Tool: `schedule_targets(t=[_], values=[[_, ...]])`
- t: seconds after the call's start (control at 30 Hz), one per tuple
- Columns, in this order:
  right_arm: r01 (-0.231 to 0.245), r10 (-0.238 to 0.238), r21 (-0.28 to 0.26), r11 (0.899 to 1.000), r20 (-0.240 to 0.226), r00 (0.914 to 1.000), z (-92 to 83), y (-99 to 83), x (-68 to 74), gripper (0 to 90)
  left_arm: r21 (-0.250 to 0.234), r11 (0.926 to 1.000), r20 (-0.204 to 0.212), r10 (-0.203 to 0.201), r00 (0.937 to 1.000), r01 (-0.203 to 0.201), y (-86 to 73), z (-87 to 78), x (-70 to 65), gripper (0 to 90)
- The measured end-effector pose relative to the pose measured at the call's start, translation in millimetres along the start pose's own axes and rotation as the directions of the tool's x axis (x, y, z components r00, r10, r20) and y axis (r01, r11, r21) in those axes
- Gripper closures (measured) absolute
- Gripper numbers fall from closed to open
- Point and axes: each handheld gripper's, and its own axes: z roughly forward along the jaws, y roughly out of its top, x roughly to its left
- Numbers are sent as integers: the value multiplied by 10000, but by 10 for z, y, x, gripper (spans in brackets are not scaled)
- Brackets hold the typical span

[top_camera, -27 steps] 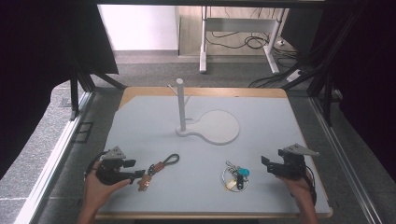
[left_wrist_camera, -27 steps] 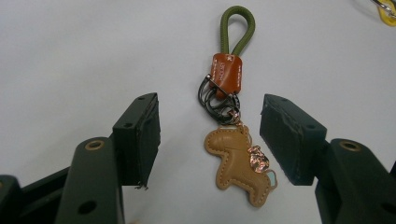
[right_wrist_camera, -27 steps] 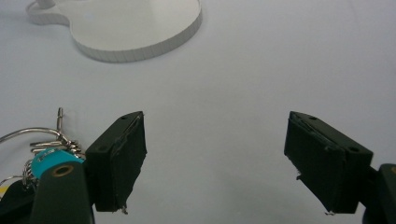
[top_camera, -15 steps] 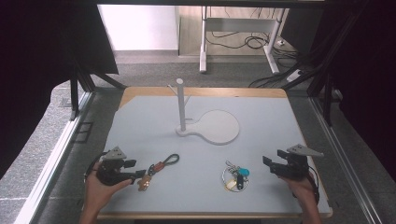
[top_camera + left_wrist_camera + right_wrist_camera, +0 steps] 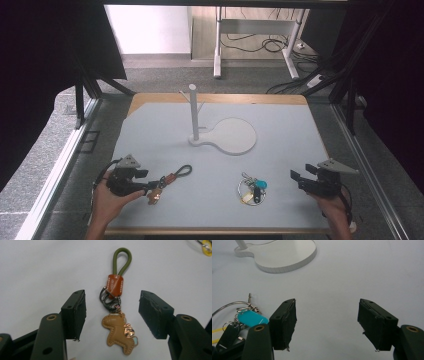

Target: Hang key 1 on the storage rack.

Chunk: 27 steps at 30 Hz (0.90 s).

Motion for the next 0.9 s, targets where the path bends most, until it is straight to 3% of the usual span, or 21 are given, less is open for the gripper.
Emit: schedule_targets(t=[0.2,0.3,0.43,0.5,0.57,0.6,0.63,0.67,0.77,0.8,0.9], values=[[30,-33,120,9999,308,9995,-24,-16,53,300,256,9987,75,442,9990,-443,171,-95,-2,397],[86,-91,189,9998,251,9996,-13,-25,72,301,456,9974,111,548,9984,-553,216,-97,-8,398],[142,-149,307,9994,240,9996,15,-41,72,303,965,9921,32,797,9968,-796,323,-47,-4,408],[139,-148,331,9994,272,9995,25,-48,78,303,1431,9860,103,853,9963,-859,393,55,-7,415],[188,-198,372,9991,265,9995,31,-49,89,304,1557,9840,55,862,9963,-860,405,89,-16,420],[218,-230,407,9989,281,9993,36,-50,98,304,1997,9749,21,999,9950,-983,440,169,-31,424],[218,-230,407,9989,281,9993,36,-50,98,304,1997,9749,21,999,9950,-983,440,169,-31,432],[246,-259,443,9987,299,9992,50,-54,112,305,2357,9651,102,1152,9933,-1144,479,236,-47,438],[272,-288,509,9983,308,9991,61,-58,118,306,2653,9563,104,1246,9922,-1228,518,305,-68,442],[312,-333,593,9977,342,9989,76,-65,126,306,2904,9471,118,1394,9902,-1368,546,367,-87,443],[342,-371,678,9971,418,9984,87,-71,133,306,3044,9428,304,1331,9906,-1360,572,437,-105,450]])
